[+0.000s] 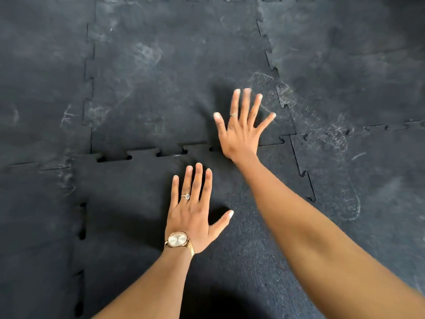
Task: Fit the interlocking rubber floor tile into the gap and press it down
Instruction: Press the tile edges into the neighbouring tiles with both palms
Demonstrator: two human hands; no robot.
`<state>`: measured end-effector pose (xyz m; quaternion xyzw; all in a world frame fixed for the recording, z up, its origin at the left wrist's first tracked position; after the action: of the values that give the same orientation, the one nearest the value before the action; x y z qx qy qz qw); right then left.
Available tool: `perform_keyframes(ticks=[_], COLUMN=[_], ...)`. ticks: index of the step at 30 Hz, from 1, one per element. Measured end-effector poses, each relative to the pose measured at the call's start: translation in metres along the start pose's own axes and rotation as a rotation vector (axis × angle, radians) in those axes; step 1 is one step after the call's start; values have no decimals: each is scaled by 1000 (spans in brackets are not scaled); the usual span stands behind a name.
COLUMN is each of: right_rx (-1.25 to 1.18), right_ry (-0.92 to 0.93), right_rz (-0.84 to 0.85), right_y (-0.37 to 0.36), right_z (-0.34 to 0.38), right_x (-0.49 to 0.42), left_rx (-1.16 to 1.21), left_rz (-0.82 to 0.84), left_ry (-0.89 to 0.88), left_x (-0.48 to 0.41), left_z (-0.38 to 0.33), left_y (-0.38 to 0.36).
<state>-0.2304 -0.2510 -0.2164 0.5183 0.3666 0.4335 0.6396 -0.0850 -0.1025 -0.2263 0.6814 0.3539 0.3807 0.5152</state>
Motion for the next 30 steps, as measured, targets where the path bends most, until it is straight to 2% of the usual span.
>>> perform_keyframes(ticks=[2, 5, 10, 13, 16, 19, 23, 25, 27, 30], right_rx=[-13, -81, -17, -23, -21, -22, -13, -23, -3, -2], right_ry=[37, 26, -501, -565, -580, -576, -575, -568, -573, -562], right_rz=[59, 23, 71, 54, 48, 42, 25, 19, -3, -12], right_y=[-10, 2, 2, 2, 1, 5, 5, 5, 6, 5], right_z=[3, -4, -90, -87, -86, -86, -84, -84, -85, -85], right_x=[-6, 14, 151, 215, 220, 217, 216, 216, 217, 217], left_rx=[-6, 0, -4, 43, 44, 89, 203, 220, 189, 17], left_rz=[-5, -26, -45, -90, -132, -348, -681, -759, -626, -249], left_ry=[-6, -5, -5, -14, -20, -23, 79, 98, 78, 1], left_x=[-1, 1, 2, 4, 5, -13, -82, -118, -153, -181], left_z=[-2, -1, -2, -1, 0, 5, 24, 24, 12, 0], left_y=[1, 3, 5, 7, 8, 49, 137, 163, 145, 61])
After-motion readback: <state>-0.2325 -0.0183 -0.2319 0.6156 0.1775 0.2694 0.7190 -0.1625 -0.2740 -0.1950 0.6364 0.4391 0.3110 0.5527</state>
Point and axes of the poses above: each hand's wrist, its own x-axis away from the middle knuckle, its own y-axis out of the back of the hand, z = x × y, the point moved 9 cm from there along -x, towards the middle knuckle, and after that the axes turned 5 degrees about -y, right-handed, at the moved point
